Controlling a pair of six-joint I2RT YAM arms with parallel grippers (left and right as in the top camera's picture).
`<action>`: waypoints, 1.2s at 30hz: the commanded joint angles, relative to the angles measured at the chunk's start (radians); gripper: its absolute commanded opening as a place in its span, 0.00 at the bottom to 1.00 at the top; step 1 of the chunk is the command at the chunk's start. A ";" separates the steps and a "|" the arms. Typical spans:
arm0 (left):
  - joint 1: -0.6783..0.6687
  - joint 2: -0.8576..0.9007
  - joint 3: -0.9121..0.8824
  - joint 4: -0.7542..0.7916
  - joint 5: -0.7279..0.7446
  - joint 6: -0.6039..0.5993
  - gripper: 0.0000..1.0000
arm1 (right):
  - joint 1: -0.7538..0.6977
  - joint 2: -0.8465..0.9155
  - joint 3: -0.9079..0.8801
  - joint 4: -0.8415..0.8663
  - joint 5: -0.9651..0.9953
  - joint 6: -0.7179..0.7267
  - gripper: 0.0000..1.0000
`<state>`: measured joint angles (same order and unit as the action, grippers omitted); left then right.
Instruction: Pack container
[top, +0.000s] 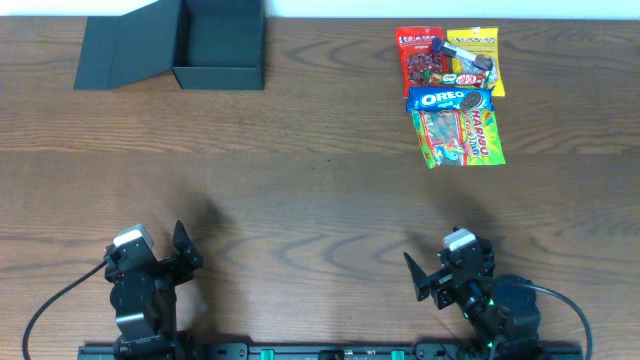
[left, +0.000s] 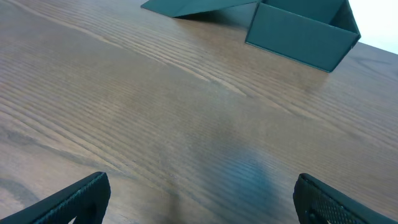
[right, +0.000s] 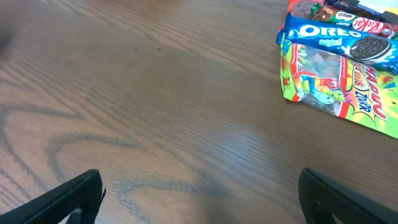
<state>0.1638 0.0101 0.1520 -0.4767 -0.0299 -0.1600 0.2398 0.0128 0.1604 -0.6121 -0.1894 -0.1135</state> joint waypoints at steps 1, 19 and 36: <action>0.006 -0.006 -0.018 -0.001 -0.003 0.006 0.95 | 0.010 -0.008 -0.003 0.000 -0.001 -0.007 0.99; 0.006 -0.006 -0.018 -0.001 -0.002 0.005 0.95 | 0.010 -0.008 -0.003 -0.001 -0.001 -0.007 0.99; 0.006 -0.001 -0.016 0.211 0.663 -0.256 0.95 | 0.010 -0.008 -0.003 -0.001 -0.001 -0.007 0.99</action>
<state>0.1638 0.0105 0.1398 -0.3328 0.5114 -0.4446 0.2398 0.0124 0.1604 -0.6125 -0.1894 -0.1135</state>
